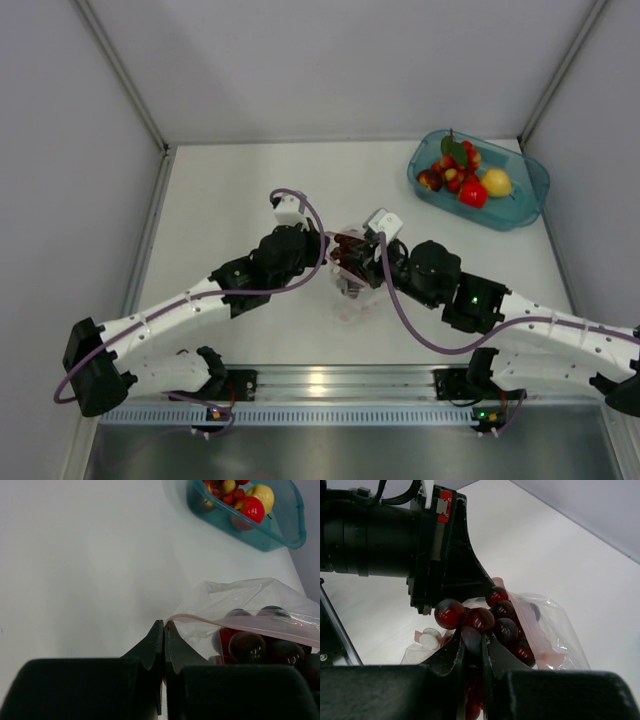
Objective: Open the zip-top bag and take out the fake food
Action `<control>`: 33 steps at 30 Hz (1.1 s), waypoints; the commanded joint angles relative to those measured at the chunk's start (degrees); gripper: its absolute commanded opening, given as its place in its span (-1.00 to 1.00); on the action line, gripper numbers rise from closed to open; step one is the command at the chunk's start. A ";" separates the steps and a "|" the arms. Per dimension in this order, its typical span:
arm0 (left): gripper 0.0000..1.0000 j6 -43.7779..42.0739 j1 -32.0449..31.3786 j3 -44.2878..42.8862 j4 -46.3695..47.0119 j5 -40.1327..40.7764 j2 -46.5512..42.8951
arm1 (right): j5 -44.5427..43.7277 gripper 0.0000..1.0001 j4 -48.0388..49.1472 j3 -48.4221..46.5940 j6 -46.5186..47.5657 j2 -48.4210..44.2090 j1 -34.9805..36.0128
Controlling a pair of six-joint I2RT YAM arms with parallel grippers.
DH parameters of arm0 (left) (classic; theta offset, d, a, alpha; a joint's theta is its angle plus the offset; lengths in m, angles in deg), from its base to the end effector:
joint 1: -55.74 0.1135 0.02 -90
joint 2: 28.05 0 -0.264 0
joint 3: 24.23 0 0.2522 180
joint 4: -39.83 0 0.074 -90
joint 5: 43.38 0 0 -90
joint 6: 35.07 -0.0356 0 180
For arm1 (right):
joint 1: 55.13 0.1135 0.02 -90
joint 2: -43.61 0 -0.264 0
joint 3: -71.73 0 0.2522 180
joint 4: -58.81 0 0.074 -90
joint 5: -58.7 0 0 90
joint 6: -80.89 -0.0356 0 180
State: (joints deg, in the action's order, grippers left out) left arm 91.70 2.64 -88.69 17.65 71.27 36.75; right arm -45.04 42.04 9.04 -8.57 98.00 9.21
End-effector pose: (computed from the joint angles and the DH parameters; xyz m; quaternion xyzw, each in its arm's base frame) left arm 0.1668 -0.1974 0.3101 -0.0020 0.8210 -0.2576 0.5095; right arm 0.1043 0.1976 0.3485 -0.3374 0.6765 0.2657 0.5982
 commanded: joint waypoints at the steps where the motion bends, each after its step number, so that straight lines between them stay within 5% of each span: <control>1: -1.00 -1.88 2.92 0.86 -6.51 7.35 2.26 | -2.60 -1.00 12.58 -4.78 0.52 -6.31 0.70; 11: -1.00 -2.58 2.92 4.81 -3.62 3.75 -0.45 | -21.30 -1.00 12.15 -11.53 3.76 -0.70 0.26; 18: -1.00 -5.48 2.92 9.65 0.69 -0.65 -6.08 | -25.99 -1.00 6.35 -19.80 5.79 6.07 -2.37; 22: -1.00 -7.59 2.92 9.65 0.69 -2.05 -6.61 | -20.82 -1.00 4.42 -21.03 2.64 7.48 -4.57; 29: -1.00 -6.37 3.26 7.02 -0.80 1.98 -5.47 | 12.61 -1.00 6.78 -14.72 2.01 5.38 -4.75; 33: -1.00 -4.26 4.23 2.90 -2.82 5.15 -3.63 | 18.65 -1.00 10.47 -9.88 0.26 3.53 -4.66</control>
State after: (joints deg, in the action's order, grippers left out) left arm 87.66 5.37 -83.42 22.63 70.98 31.35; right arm -37.06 40.82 -1.69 -7.39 106.24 5.14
